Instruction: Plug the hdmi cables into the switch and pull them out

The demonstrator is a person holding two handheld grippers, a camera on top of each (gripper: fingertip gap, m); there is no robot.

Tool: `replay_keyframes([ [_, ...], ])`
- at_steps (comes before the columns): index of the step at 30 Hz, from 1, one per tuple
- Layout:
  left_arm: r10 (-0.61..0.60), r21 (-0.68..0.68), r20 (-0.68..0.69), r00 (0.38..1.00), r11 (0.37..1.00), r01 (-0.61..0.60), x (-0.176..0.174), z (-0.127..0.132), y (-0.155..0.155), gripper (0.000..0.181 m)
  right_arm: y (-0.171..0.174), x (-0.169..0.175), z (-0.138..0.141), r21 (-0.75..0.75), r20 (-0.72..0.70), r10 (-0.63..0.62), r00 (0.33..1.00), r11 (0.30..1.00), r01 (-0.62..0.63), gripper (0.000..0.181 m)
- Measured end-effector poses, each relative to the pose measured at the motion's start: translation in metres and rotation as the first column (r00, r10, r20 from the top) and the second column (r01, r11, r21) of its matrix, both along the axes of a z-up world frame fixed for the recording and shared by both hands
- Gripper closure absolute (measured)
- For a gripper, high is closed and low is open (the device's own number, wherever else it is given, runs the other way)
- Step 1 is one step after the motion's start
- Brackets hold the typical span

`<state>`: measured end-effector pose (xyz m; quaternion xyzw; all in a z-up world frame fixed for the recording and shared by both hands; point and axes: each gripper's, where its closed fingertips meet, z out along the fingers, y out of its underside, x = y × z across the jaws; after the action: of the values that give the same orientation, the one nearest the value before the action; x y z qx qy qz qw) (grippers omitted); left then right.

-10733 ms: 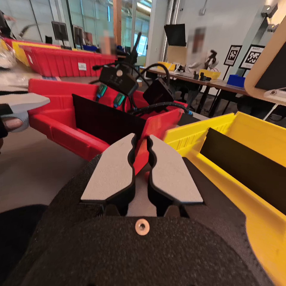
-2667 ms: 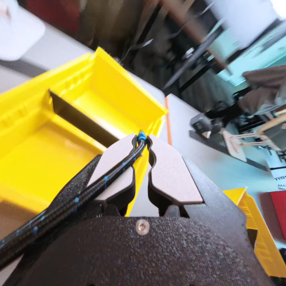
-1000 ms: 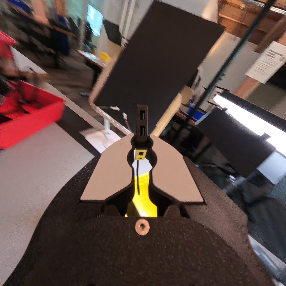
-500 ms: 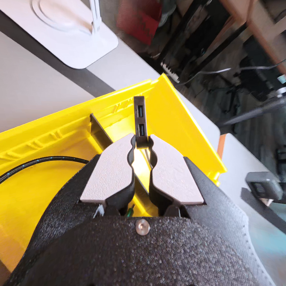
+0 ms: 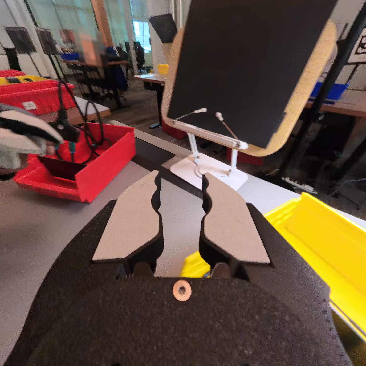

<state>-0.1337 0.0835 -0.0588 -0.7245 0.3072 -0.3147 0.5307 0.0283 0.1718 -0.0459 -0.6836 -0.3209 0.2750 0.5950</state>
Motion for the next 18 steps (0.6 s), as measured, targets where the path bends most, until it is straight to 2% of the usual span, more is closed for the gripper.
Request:
replay_keyframes([
  [4,0.022,-0.011,-0.002,1.0,1.0,-0.022,-0.001,-0.004,0.003,0.153,-0.046,-0.033,-0.034,-0.003,-0.04,0.051,0.998,0.999,-0.051,0.139],
  [10,0.083,-0.023,-0.007,0.997,0.996,-0.083,-0.019,-0.006,0.007,0.149,-0.064,-0.057,-0.097,-0.032,-0.036,0.092,0.995,0.995,-0.094,0.137],
  [14,0.243,0.012,0.01,0.97,0.97,-0.244,-0.071,0.005,0.019,0.148,-0.075,-0.074,-0.12,-0.017,-0.001,0.169,0.986,0.985,-0.169,0.138],
  [18,0.448,0.029,-0.102,0.888,0.894,-0.448,-0.149,0.0,0.031,0.146,-0.079,-0.081,-0.13,-0.019,0.029,0.19,0.981,0.982,-0.19,0.139],
])
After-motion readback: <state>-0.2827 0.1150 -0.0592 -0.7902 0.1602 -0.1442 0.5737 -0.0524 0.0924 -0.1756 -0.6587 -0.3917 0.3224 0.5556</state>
